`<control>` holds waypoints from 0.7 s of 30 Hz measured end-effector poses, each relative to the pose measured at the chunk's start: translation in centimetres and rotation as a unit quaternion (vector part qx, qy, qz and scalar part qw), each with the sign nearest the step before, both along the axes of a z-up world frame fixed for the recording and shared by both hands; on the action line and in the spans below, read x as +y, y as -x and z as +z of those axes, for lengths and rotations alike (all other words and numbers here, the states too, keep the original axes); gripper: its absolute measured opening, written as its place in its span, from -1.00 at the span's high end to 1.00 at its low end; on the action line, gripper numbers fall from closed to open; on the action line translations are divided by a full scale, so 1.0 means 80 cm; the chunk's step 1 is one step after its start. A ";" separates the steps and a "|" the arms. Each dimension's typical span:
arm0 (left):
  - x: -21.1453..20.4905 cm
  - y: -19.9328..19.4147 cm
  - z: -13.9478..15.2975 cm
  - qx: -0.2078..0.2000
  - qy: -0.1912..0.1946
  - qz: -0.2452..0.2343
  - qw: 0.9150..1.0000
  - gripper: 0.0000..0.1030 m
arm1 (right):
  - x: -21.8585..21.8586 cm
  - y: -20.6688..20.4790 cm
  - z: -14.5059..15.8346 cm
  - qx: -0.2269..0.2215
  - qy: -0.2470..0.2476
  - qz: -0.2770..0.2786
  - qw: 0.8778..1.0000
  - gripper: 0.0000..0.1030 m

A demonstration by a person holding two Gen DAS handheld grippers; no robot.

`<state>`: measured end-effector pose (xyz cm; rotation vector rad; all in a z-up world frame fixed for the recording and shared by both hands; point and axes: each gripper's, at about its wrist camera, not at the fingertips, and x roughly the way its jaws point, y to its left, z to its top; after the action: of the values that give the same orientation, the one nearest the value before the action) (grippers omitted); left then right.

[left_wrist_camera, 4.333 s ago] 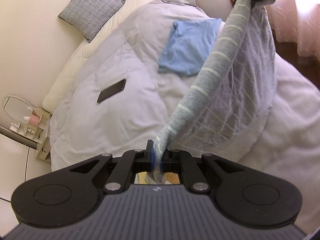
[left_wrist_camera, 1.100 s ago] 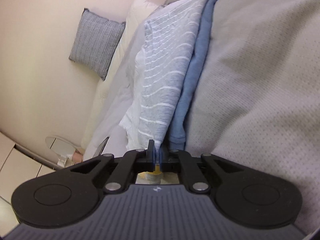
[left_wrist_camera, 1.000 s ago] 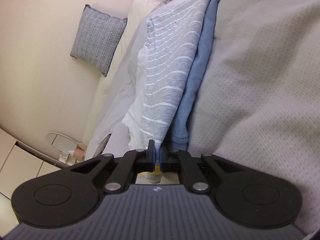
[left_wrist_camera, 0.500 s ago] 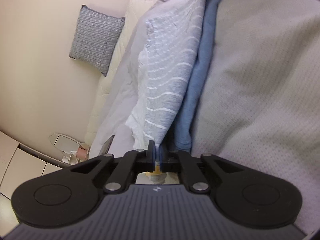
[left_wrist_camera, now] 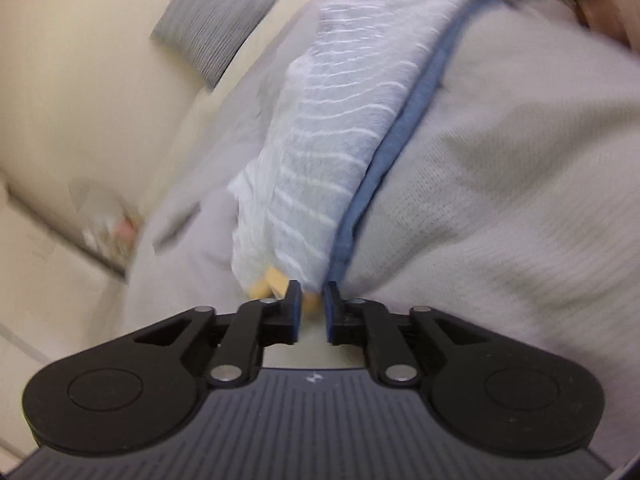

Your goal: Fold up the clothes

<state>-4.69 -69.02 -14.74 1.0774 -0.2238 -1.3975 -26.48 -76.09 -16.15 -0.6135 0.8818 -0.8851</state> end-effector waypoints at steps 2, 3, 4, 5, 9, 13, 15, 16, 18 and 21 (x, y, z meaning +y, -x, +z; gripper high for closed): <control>0.008 -0.005 0.012 0.058 -0.001 0.029 0.998 0.65 | 0.009 0.011 0.002 -0.023 -0.022 -0.017 0.999 0.42; 0.013 -0.005 0.018 0.084 0.003 0.043 0.995 0.44 | 0.013 0.017 0.005 -0.039 -0.034 -0.026 0.998 0.35; 0.018 -0.005 0.024 0.111 0.007 0.057 0.992 0.33 | 0.016 0.021 0.009 -0.064 -0.050 -0.040 0.996 0.21; 0.024 -0.003 0.031 0.141 0.013 0.067 0.988 0.11 | 0.019 0.026 0.014 -0.091 -0.067 -0.054 0.992 0.09; 0.047 0.004 0.055 0.238 0.043 0.102 0.965 -0.72 | 0.039 0.040 0.035 -0.221 -0.133 -0.103 0.961 -0.56; 0.063 0.015 0.071 0.279 0.070 0.139 0.948 -0.97 | 0.067 0.047 0.050 -0.312 -0.185 -0.129 0.923 -0.75; 0.070 0.015 0.077 0.300 0.069 0.157 0.938 -0.98 | 0.082 0.050 0.056 -0.336 -0.203 -0.133 0.910 -0.78; 0.073 0.013 0.079 0.313 0.068 0.165 0.933 -0.98 | 0.084 0.050 0.060 -0.344 -0.213 -0.136 0.904 -0.95; 0.079 0.011 0.083 0.337 0.067 0.182 0.921 -0.98 | 0.088 0.054 0.068 -0.358 -0.230 -0.149 0.893 -0.98; 0.092 0.009 0.089 0.374 0.067 0.201 0.903 -0.98 | 0.088 0.060 0.078 -0.376 -0.254 -0.168 0.875 -0.98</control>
<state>-5.44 -61.67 -7.66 0.3782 0.4377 -1.2929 -31.26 -69.06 -9.89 0.3584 0.4630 -1.0390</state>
